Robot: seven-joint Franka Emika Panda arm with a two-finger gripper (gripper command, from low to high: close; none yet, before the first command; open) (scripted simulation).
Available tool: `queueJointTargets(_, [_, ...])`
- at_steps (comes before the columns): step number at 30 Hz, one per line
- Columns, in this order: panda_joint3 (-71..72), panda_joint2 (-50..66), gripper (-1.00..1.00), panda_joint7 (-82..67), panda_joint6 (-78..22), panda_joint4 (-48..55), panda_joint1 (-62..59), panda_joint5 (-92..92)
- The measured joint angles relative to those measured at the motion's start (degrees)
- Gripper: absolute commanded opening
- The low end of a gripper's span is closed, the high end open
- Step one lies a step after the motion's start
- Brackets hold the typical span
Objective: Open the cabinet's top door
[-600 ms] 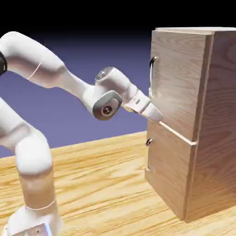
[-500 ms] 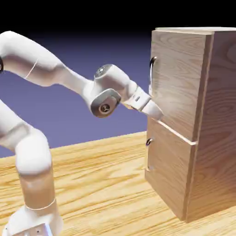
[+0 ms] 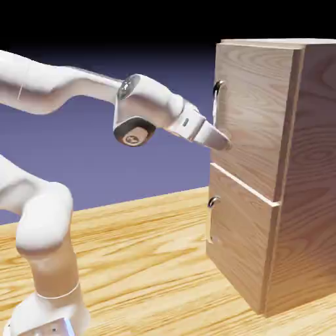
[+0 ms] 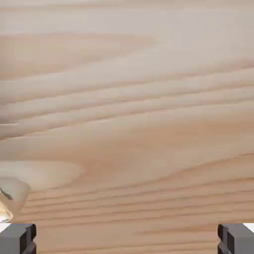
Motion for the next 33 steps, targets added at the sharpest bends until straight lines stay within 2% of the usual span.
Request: queueJointTargets(33, [29.3,-20.7,0.0,-54.3,-5.9,6.4,-25.1,82.2])
